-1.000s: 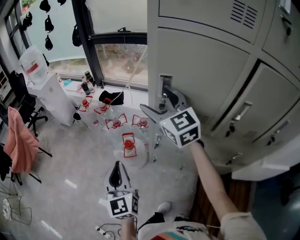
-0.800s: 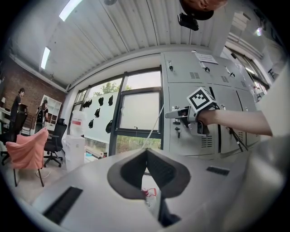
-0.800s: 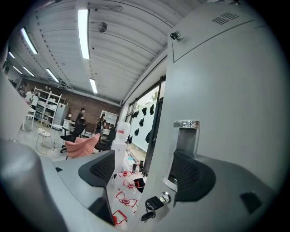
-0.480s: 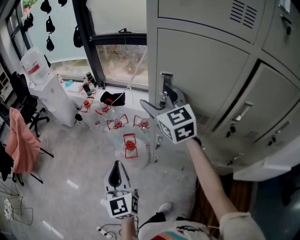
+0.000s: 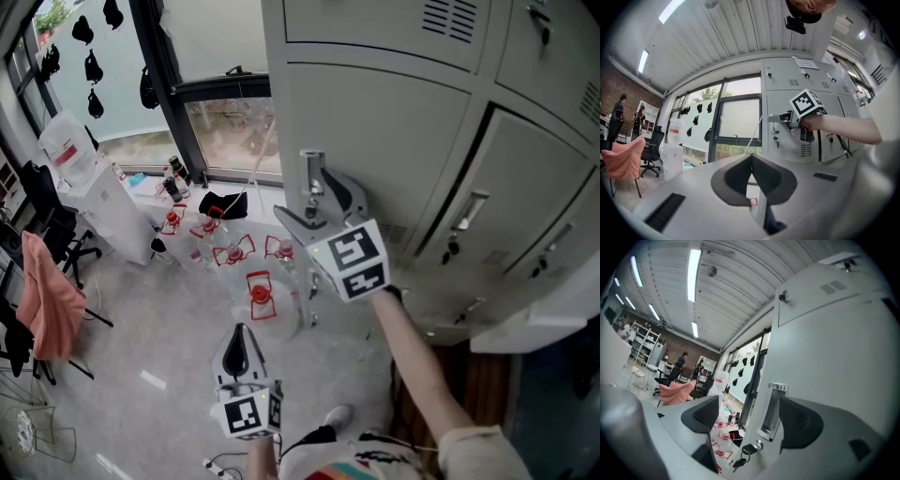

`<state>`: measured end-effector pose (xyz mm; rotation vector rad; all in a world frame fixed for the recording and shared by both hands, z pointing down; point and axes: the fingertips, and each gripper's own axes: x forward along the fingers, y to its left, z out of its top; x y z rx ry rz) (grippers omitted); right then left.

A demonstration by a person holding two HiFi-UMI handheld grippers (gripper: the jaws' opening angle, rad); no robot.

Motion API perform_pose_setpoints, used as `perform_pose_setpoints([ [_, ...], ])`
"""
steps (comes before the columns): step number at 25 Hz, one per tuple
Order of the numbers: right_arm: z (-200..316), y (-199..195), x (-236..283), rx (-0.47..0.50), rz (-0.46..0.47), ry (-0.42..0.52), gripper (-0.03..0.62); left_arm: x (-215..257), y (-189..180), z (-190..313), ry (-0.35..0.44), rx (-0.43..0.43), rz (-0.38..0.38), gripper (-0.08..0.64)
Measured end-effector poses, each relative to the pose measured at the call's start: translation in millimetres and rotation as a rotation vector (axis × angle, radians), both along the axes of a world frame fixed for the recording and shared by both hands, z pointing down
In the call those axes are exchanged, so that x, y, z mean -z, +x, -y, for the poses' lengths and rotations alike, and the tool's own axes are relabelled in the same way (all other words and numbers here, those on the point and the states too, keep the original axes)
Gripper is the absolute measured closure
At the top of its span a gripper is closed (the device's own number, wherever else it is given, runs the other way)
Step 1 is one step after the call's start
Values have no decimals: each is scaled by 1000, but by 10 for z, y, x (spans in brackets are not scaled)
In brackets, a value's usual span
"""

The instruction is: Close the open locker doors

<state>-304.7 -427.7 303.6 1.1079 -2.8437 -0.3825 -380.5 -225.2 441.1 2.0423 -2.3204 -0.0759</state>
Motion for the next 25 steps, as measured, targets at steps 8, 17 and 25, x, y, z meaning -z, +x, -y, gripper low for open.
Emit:
perform_pose_setpoints([
  [8, -907, 650, 266, 56, -79, 127, 213, 203, 360, 70, 41, -68, 15, 555],
  [17, -1535, 1889, 403, -53, 109, 105, 215, 684, 1772, 309, 135, -366, 40, 555],
  [25, -1857, 2857, 73, -237, 141, 15, 221, 953, 2742, 324, 206, -544, 12, 555],
])
